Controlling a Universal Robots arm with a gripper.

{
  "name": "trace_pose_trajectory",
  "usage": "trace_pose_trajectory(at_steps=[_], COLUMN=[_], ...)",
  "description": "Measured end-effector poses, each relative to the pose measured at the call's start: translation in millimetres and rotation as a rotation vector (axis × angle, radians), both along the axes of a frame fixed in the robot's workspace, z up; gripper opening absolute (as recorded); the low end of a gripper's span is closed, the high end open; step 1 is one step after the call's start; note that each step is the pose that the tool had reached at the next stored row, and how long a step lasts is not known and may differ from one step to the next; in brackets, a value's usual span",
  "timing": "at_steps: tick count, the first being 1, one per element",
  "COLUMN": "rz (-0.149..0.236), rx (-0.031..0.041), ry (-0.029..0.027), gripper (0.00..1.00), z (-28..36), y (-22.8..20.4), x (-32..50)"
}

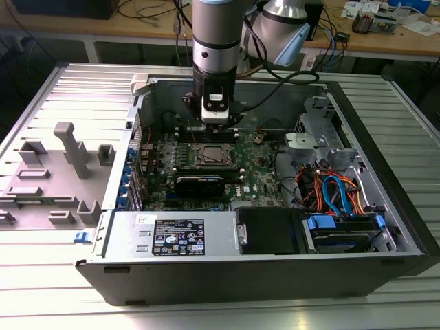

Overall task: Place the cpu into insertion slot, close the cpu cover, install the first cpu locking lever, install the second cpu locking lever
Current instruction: 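Install the first cpu locking lever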

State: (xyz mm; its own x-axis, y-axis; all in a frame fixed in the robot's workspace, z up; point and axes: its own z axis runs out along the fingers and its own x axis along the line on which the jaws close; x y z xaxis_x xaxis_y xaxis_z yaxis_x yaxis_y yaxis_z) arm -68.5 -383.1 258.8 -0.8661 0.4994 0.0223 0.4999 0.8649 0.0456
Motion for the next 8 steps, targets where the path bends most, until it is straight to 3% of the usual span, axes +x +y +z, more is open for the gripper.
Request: trace_pose_trajectory(at_steps=[8], rz=[0.000], rx=[0.0000], ry=[0.0000], gripper=[0.11], z=[0.0], y=[0.0], x=[0.0])
